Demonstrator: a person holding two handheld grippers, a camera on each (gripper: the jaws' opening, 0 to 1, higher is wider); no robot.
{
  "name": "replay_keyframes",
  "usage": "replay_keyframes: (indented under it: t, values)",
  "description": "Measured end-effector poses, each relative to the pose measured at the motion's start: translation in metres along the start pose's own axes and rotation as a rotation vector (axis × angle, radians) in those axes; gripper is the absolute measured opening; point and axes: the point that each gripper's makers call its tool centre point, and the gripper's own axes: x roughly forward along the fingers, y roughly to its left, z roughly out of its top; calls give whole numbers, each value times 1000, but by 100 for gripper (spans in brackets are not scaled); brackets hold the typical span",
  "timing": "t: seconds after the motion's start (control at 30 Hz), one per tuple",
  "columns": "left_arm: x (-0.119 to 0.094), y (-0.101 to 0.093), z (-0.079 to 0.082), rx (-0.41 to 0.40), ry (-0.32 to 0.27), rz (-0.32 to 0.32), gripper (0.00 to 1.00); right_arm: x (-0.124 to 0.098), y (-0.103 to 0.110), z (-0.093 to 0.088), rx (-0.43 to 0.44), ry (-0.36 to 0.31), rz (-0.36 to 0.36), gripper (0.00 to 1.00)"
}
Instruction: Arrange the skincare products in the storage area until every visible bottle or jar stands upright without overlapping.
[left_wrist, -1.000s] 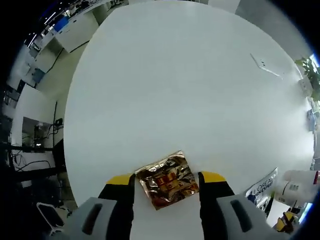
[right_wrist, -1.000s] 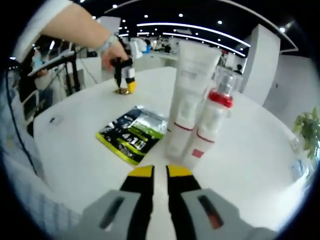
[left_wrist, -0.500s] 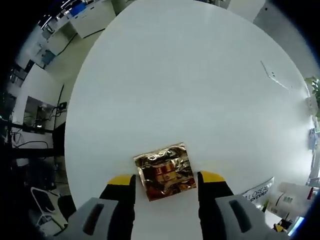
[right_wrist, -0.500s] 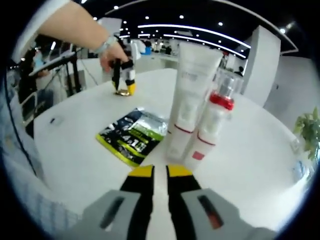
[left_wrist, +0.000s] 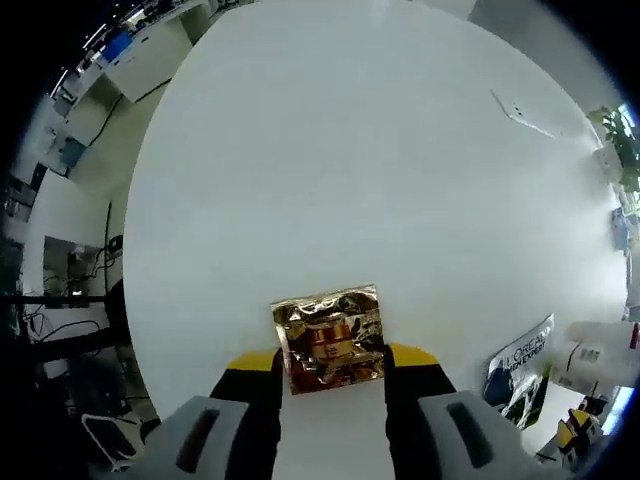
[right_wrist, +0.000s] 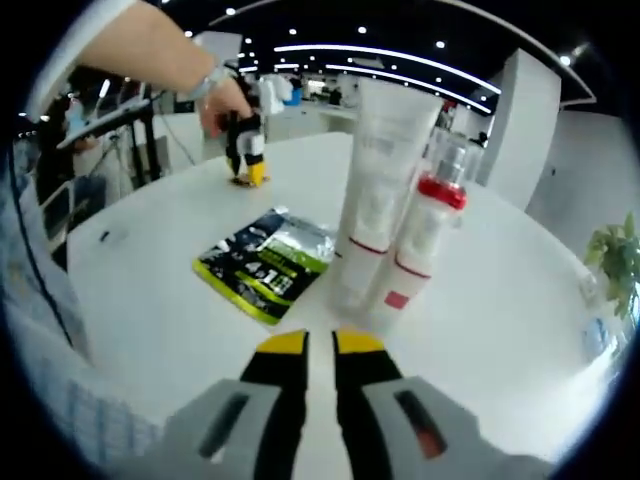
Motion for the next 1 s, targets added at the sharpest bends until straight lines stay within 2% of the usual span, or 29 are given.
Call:
replay_keyframes:
  t: [0.23, 0.43, 0.63, 1.0]
  values:
    - [0, 2, 1, -5, 4, 2, 41, -4, 0, -1, -2, 2, -5, 8]
    - [0, 2, 0, -5, -19, 2, 41, -8, -4, -1, 4, -1, -16, 8]
    - [-5, 0, -7, -11, -2, -9, 39, -10, -1, -3, 4, -2, -14, 8]
    - [-15, 5, -19, 27, -32, 11, 39, -18, -3, -4, -4, -10, -23, 8]
